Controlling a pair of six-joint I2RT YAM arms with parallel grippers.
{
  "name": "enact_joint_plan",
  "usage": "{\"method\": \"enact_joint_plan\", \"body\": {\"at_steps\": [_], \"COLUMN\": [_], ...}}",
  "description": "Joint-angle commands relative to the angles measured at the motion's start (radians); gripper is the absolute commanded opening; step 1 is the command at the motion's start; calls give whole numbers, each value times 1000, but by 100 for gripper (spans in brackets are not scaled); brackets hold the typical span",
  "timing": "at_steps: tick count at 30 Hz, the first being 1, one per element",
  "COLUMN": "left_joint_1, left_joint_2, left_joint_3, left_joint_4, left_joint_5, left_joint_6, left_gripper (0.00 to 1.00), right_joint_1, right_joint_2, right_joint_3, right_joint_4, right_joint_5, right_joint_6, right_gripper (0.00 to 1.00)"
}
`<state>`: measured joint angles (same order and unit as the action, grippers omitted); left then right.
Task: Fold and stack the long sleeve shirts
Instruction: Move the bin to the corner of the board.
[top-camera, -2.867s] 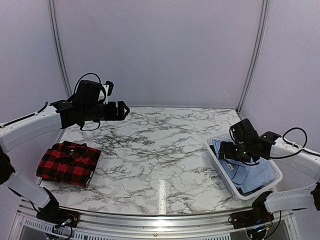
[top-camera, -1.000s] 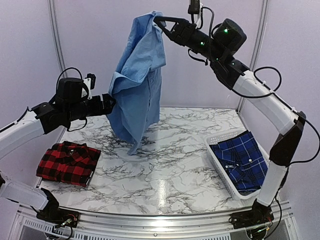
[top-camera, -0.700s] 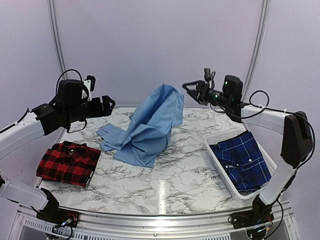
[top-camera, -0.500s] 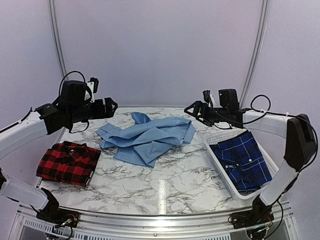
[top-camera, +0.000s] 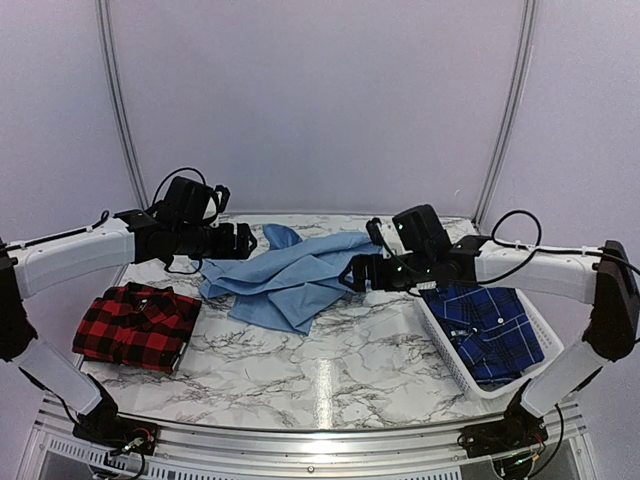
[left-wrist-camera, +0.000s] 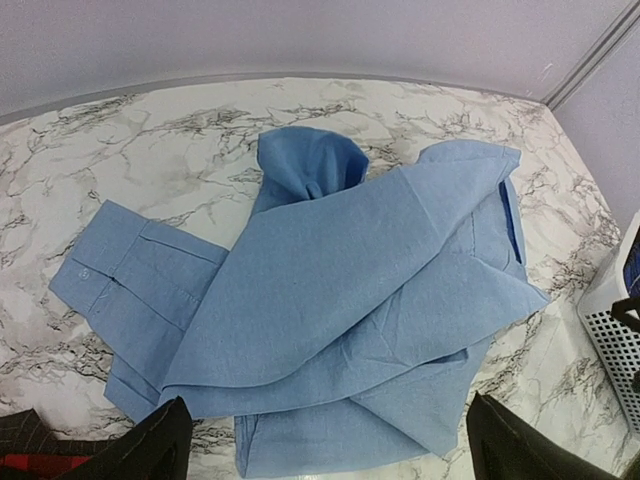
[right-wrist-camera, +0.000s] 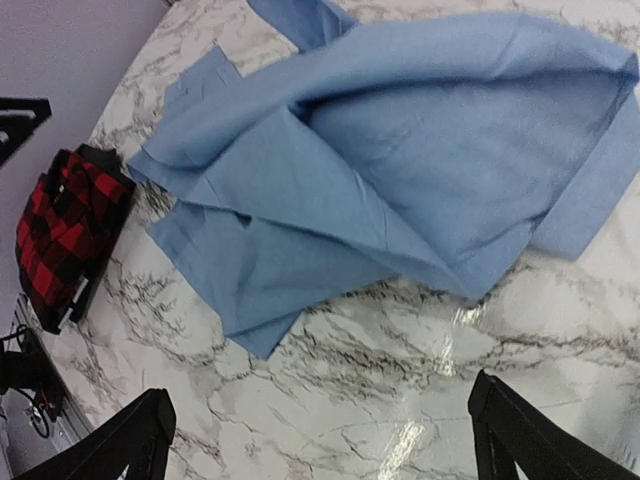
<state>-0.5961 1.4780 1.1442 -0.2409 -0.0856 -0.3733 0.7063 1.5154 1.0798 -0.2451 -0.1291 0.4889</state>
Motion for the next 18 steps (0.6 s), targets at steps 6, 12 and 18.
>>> {"method": "enact_joint_plan", "body": {"at_steps": [6,12,18], "left_joint_1": [15,19,23], "left_joint_2": [118,166,202], "left_joint_3": [72,68,47], "left_joint_4": [-71,-98,-123], "left_joint_5": [14,7,-18], "left_joint_6": [40,50,65], "left_gripper": [99,99,99], "right_joint_1": [22,-21,-129], "right_joint_2": [51,70,67], "right_joint_3": [-120,-124,-135], "right_joint_4": [-17,-83,-108], "right_joint_5": [58,191,256], "right_joint_6": [92,71,39], "right_gripper": [98,99,98]}}
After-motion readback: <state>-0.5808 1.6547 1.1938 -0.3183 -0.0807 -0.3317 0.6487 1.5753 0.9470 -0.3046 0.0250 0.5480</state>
